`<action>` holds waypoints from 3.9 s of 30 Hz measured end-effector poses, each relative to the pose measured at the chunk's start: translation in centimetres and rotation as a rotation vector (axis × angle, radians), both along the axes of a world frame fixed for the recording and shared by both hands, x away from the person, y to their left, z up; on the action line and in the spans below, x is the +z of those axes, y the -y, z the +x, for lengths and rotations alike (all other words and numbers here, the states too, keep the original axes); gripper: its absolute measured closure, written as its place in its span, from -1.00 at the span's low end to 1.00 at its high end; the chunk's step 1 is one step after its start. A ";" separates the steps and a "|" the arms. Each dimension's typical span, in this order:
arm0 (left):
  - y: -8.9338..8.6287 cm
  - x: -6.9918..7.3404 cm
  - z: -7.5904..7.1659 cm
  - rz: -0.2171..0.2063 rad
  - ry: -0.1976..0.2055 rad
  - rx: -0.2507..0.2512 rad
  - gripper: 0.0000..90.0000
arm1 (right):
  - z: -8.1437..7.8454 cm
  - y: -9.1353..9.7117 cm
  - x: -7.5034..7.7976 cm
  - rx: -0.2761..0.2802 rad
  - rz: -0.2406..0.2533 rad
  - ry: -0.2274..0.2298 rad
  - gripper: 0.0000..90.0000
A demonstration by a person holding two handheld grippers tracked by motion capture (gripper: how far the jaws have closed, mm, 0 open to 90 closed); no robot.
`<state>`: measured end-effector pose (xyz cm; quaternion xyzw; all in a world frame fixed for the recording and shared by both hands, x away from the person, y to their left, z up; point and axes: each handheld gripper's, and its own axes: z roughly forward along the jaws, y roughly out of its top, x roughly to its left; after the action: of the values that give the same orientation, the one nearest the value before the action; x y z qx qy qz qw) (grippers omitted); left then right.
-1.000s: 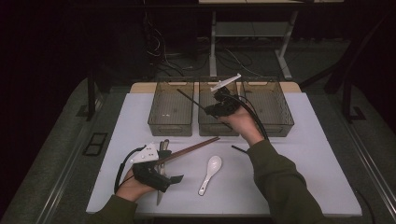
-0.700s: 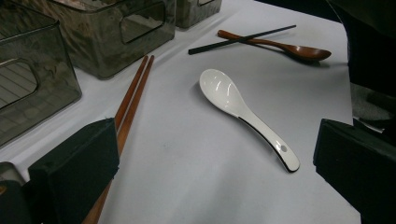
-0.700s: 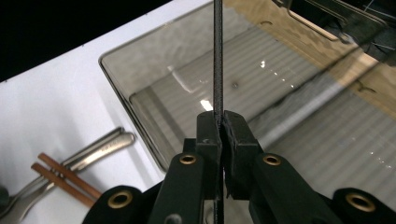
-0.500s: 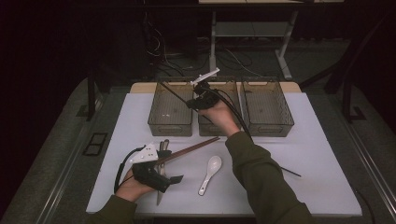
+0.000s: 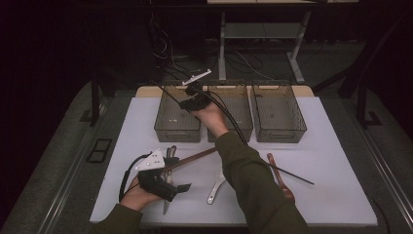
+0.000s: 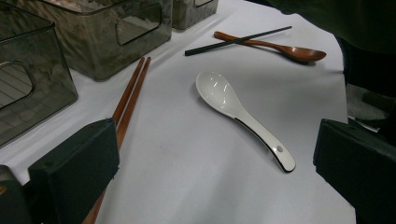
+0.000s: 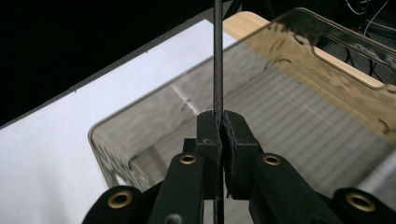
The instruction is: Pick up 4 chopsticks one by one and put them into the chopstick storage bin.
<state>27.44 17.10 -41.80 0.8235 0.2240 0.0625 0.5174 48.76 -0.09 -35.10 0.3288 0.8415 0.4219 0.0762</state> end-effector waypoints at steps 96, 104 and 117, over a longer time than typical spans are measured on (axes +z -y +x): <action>-0.1 -0.2 0.0 0.008 -0.005 0.012 -1.00 | -7.9 15.0 1.8 0.123 0.004 0.053 -0.36; -0.4 -0.4 0.1 0.005 -0.006 0.022 -1.00 | -9.4 17.0 0.6 0.128 -0.004 0.057 -0.36; -0.4 -0.6 0.1 0.012 -0.010 0.019 -1.00 | -12.1 21.7 -1.3 0.087 -0.025 0.074 -0.35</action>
<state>27.57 17.48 -42.36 0.8246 0.2340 0.0648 0.5109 36.66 -21.77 -36.40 0.2753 0.8568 0.4259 0.0929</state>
